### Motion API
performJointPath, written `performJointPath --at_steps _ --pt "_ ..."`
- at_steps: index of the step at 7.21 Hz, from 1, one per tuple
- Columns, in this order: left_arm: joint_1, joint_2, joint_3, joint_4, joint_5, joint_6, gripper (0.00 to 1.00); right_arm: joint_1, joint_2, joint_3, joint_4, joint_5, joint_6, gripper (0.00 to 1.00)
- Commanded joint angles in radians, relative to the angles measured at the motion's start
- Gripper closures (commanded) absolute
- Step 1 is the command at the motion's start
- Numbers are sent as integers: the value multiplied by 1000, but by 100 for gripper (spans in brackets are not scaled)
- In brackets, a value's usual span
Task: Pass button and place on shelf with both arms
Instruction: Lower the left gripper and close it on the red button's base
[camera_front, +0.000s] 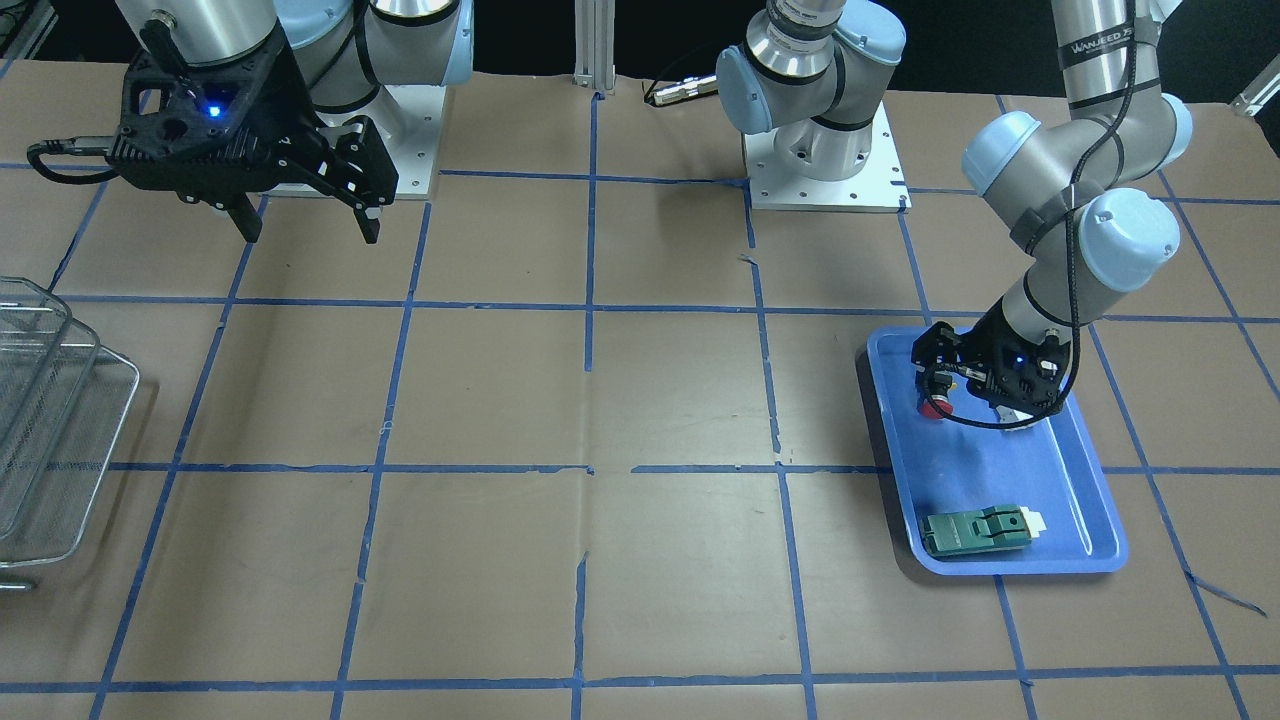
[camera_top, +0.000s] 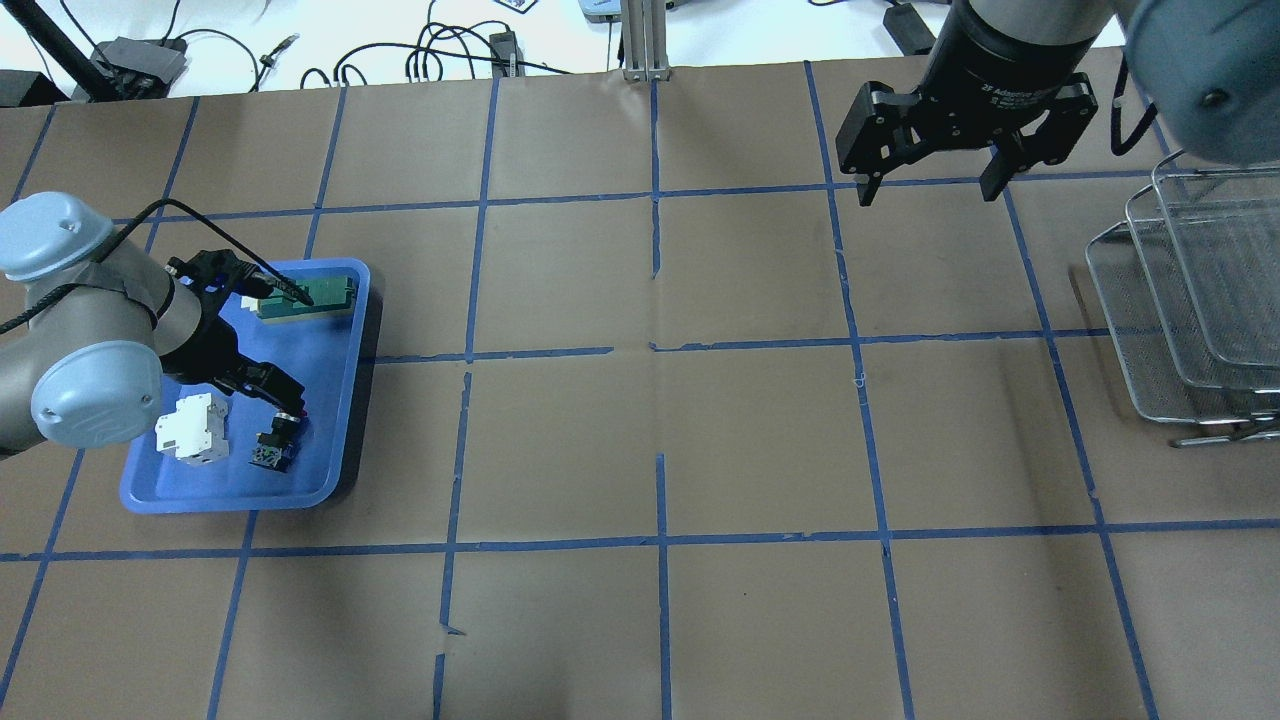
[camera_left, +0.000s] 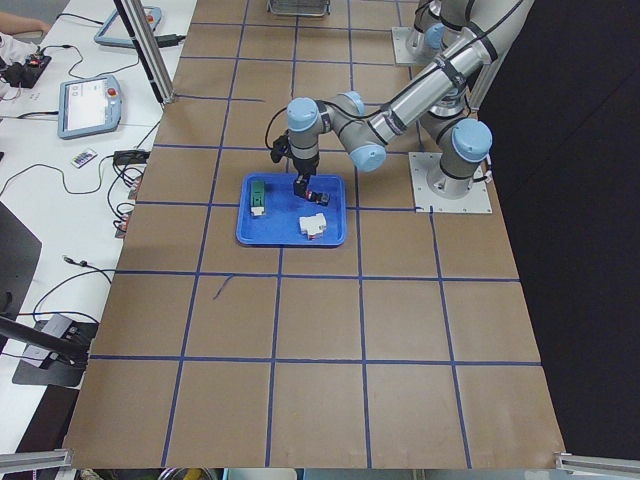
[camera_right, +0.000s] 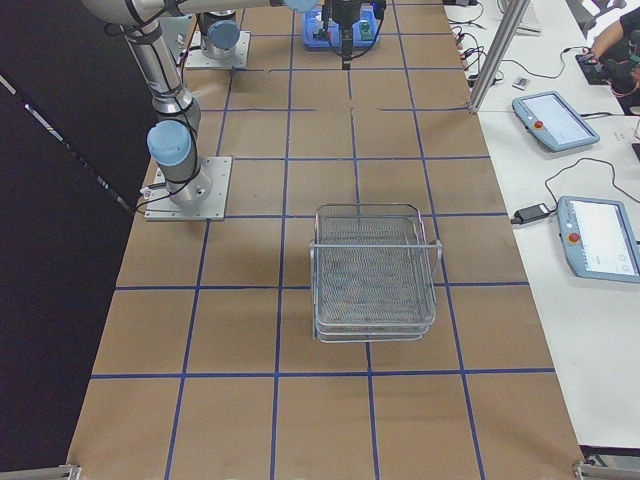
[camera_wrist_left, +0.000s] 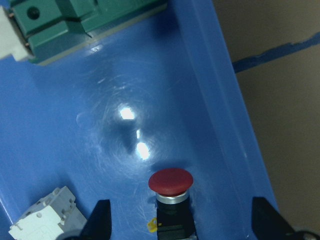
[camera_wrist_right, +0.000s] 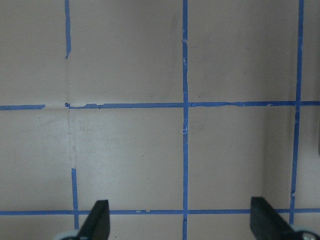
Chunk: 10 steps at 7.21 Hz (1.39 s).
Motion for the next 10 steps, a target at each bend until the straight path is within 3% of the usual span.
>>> performJointPath --at_steps 1,4,5,8,9,10 --pt "20 -22 -43 10 -4 32 0 0 0 0 0 -1 0 0" --pt "9 -4 -116 67 -1 35 0 0 4 0 0 12 -2 0" --pt "20 -22 -132 169 -2 55 0 3 13 -2 -3 12 1 0" --pt "26 -13 -141 185 -4 65 2 1 16 -18 9 20 14 0" --pt "24 -2 -157 187 -4 67 8 -3 10 -20 53 23 8 0" --pt "27 -5 -157 191 -4 67 42 -3 -7 -20 180 23 1 0"
